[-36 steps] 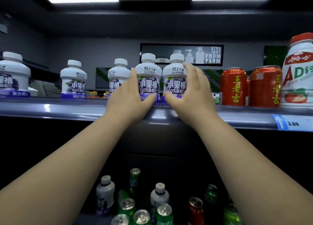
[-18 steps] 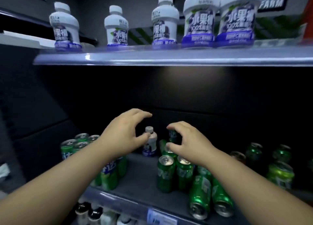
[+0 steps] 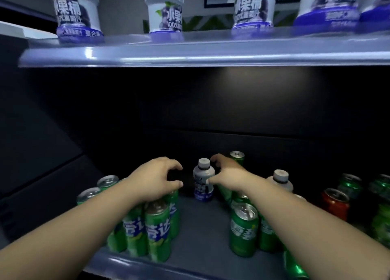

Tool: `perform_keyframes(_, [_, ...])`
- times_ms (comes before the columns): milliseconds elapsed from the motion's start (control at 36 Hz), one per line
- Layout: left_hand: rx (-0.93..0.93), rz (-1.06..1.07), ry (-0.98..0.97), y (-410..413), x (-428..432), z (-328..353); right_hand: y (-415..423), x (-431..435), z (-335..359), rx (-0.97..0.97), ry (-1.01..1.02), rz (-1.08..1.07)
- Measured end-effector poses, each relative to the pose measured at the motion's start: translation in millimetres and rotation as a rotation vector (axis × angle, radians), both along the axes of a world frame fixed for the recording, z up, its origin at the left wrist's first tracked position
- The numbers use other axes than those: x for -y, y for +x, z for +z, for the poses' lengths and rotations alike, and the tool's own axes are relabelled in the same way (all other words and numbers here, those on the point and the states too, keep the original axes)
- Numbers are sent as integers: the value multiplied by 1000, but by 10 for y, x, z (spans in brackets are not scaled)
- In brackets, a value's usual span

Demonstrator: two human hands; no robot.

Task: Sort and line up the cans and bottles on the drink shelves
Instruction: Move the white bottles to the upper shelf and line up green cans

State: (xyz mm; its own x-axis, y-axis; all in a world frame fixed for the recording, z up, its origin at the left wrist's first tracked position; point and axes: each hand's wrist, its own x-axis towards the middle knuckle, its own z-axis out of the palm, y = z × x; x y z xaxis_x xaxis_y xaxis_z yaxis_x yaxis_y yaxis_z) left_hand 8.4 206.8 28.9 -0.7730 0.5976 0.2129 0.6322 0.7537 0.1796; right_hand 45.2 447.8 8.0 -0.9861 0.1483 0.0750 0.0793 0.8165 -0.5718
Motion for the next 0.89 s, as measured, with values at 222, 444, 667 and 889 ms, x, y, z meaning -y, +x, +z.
perform_keyframes(222, [152, -151, -35, -419, 284, -228, -603, 187, -210, 136, -30, -64])
perform_keyframes(444, [225, -225, -44, -455, 342, -359, -758, 221, -426, 72, 57, -115])
perform_keyframes(667, [190, -214, -56, -475, 336, -412, -627, 225, -306, -82, -57, -156])
perform_keyframes(889, [174, -188, 64, -409, 368, -330, -188, 403, 192, -292, -153, -130])
